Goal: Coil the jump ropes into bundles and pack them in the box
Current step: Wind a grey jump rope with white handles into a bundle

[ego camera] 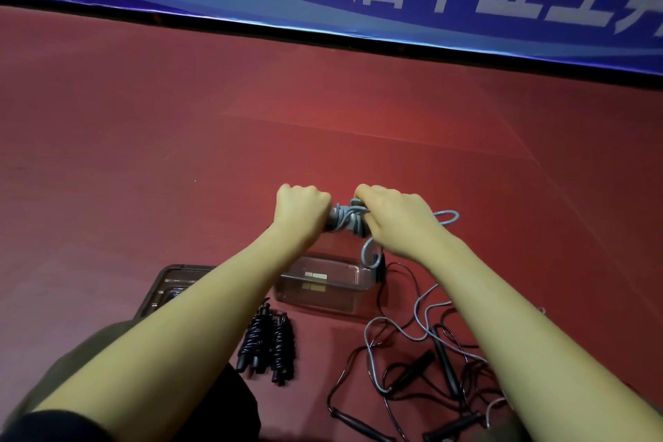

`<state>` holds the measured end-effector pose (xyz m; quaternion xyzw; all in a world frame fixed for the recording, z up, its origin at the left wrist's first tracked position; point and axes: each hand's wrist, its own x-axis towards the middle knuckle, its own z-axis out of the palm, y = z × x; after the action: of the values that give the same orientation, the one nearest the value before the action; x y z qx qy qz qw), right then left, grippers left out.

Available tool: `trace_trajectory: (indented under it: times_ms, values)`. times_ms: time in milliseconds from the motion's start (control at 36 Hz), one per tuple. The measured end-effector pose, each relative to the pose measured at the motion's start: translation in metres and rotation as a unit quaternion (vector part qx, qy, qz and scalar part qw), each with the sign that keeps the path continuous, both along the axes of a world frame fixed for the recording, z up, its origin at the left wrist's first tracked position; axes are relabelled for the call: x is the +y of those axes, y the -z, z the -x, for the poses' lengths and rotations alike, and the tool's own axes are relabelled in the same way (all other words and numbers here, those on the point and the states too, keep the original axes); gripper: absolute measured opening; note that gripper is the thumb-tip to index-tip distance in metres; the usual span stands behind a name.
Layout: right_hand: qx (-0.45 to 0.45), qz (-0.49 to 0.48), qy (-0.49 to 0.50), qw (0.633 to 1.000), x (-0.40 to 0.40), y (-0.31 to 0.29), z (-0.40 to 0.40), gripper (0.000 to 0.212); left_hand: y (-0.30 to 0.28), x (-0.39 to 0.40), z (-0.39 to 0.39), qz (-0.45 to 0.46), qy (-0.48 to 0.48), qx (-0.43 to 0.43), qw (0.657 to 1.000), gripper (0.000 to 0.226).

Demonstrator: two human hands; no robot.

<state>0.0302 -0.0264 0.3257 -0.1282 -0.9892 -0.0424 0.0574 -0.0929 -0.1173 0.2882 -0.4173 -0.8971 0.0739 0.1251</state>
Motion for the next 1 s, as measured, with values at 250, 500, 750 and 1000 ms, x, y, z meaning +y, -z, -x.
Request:
trace_trajectory:
  times_ms: [250,500,750,1000]
  values:
    - [0.098,-0.084,0.004,0.992,0.011,0.004,-0.005,0.039,-0.006,0.0,-0.007,0.036,0.085,0.028,0.995,0.014]
    - [0.066,-0.126,0.037,0.989,0.015,-0.006,0.006,0.028,-0.005,-0.003,-0.018,0.013,0.287,0.066,0.955,0.048]
    - [0.08,-0.149,0.021,0.985,0.038,0.008,0.016,0.038,-0.004,-0.011,-0.012,-0.057,0.431,0.055,0.899,0.042]
    - [0.062,-0.013,0.061,0.996,0.035,0.008,0.013,0.031,-0.014,-0.013,-0.008,-0.238,0.444,-0.024,0.864,0.03]
